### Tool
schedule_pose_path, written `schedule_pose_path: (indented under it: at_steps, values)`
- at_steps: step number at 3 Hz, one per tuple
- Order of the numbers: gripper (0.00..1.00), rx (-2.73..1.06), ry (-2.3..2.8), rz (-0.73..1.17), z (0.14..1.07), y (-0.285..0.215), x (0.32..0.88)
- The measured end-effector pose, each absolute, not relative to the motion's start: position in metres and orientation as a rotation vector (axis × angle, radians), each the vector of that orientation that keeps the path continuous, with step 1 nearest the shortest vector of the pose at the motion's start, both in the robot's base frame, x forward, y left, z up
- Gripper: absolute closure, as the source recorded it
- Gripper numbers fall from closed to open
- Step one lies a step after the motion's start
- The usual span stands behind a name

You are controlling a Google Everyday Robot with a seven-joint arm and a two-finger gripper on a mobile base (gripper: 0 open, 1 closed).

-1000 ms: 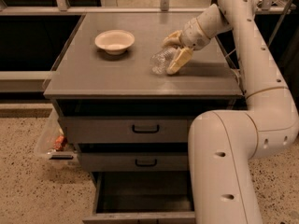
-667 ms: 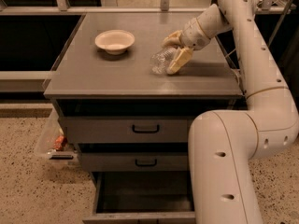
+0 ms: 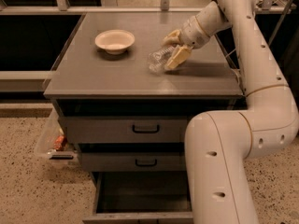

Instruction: Place water bottle into bottom drawer

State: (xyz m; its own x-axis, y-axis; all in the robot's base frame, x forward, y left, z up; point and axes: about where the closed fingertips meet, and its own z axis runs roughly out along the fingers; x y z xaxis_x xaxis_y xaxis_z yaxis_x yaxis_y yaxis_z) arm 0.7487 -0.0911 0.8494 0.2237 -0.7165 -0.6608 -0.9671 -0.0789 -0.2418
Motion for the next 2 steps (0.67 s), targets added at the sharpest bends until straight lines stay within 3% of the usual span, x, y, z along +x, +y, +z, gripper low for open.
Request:
schedule_pose_path:
  at_steps: [2]
  values:
    - [1.0, -1.66, 1.764, 0.188, 0.964, -0.136, 0.731]
